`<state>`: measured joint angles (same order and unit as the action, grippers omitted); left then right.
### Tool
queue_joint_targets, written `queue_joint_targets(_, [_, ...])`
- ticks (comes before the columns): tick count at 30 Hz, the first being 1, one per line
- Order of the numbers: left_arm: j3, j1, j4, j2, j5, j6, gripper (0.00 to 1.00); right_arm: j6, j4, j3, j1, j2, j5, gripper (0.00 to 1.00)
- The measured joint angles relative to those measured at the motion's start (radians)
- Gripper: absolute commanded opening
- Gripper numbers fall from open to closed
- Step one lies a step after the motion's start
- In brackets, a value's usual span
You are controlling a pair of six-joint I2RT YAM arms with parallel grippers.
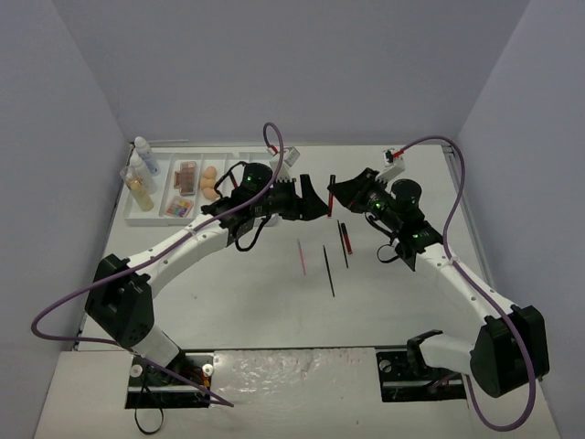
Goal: Organize the makeup
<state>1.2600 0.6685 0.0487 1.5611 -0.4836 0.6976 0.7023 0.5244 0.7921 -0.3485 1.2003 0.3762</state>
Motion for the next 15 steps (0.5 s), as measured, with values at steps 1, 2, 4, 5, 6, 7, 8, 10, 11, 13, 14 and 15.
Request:
queue_joint_targets(1, [-0.001, 0.000, 0.009, 0.000, -0.008, 0.003, 0.62, 0.008, 0.021, 0.000, 0.000, 0.006, 0.017, 0.00])
queue_joint_targets(2, [-0.002, 0.000, 0.018, 0.000, -0.015, 0.006, 0.61, 0.017, 0.044, 0.000, 0.000, 0.014, 0.032, 0.00])
queue_joint_targets(4, [-0.009, 0.000, 0.041, 0.000, -0.025, 0.013, 0.61, 0.040, 0.087, 0.000, 0.000, 0.031, 0.061, 0.00])
queue_joint_targets(5, [-0.013, 0.000, 0.051, 0.000, -0.029, 0.017, 0.60, 0.052, 0.107, 0.000, 0.000, 0.040, 0.074, 0.00])
queue_joint_targets(6, [-0.017, 0.000, 0.057, 0.000, -0.033, 0.019, 0.60, 0.062, 0.121, 0.000, 0.000, 0.046, 0.084, 0.00])
queue_joint_targets(7, [-0.020, 0.000, 0.063, 0.000, -0.036, 0.021, 0.59, 0.070, 0.133, 0.000, 0.000, 0.052, 0.093, 0.00])
queue_joint_targets(8, [-0.023, 0.000, 0.068, 0.000, -0.040, 0.023, 0.57, 0.079, 0.144, 0.000, 0.000, 0.057, 0.102, 0.00])
queue_joint_targets(10, [-0.026, 0.000, 0.080, 0.000, -0.043, 0.029, 0.54, 0.096, 0.172, -0.004, 0.000, 0.060, 0.115, 0.00])
queue_joint_targets(11, [-0.027, 0.000, 0.085, 0.000, -0.044, 0.033, 0.50, 0.102, 0.182, -0.005, 0.000, 0.060, 0.119, 0.00])
queue_joint_targets(13, [-0.027, 0.000, 0.096, 0.000, -0.046, 0.038, 0.44, 0.114, 0.203, -0.007, 0.000, 0.061, 0.128, 0.00])
queue_joint_targets(14, [-0.027, 0.000, 0.100, 0.000, -0.048, 0.041, 0.39, 0.120, 0.215, -0.009, 0.000, 0.062, 0.132, 0.00])
queue_joint_targets(15, [-0.027, 0.000, 0.106, 0.000, -0.049, 0.046, 0.33, 0.126, 0.224, -0.012, 0.000, 0.062, 0.135, 0.00])
